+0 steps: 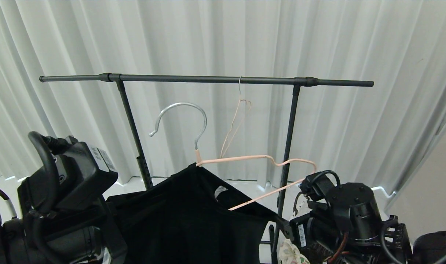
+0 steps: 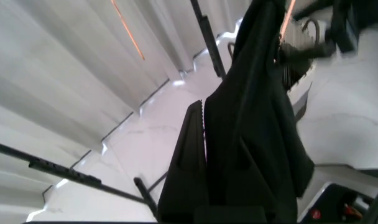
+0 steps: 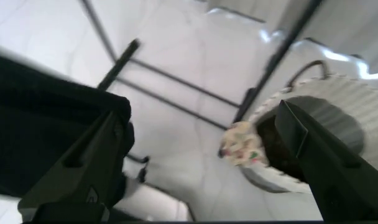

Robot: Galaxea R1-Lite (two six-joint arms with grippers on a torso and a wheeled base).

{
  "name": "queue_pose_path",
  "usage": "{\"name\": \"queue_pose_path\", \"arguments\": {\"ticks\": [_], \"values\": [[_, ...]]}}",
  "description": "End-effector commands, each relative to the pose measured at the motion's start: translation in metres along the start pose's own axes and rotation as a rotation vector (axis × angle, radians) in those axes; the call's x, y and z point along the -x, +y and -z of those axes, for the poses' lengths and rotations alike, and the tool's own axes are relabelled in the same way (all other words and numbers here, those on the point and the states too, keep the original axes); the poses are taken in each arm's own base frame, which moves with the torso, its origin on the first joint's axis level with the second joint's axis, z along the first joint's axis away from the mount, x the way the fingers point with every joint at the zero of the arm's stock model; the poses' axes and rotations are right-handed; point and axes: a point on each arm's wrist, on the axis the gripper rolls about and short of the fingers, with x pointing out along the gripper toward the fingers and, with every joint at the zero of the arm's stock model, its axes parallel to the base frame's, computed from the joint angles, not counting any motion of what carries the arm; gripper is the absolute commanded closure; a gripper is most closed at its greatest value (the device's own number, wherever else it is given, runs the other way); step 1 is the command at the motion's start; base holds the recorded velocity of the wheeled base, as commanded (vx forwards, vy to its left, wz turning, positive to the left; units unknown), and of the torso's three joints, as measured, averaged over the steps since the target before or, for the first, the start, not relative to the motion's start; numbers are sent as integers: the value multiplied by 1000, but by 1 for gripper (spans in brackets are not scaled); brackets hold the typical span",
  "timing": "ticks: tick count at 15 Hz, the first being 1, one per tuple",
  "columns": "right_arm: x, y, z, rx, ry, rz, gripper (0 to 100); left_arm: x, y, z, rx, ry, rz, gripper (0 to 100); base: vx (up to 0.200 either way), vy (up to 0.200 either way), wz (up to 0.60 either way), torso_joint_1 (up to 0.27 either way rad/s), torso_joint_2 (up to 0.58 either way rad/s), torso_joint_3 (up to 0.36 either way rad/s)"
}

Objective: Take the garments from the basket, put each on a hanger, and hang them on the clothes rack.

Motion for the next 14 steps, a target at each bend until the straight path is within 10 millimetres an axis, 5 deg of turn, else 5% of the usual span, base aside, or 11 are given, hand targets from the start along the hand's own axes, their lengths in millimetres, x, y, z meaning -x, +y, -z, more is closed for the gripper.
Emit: {"name": "queue_pose_path", "arguments": {"ticks": [1, 9, 14], "values": [[3, -19, -13, -23, -41, 48, 0, 4, -3, 9, -3, 19, 2, 100, 0, 0, 0, 0, 0, 0], [8, -42, -30, -13, -94, 79, 0, 9, -9, 42, 9, 116, -4, 100, 0, 0, 0, 0, 0, 0], [21, -48, -65, -2, -161, 28, 0, -2, -12, 59, -81, 218, 24, 100, 0, 0, 0, 0, 0, 0]]}}
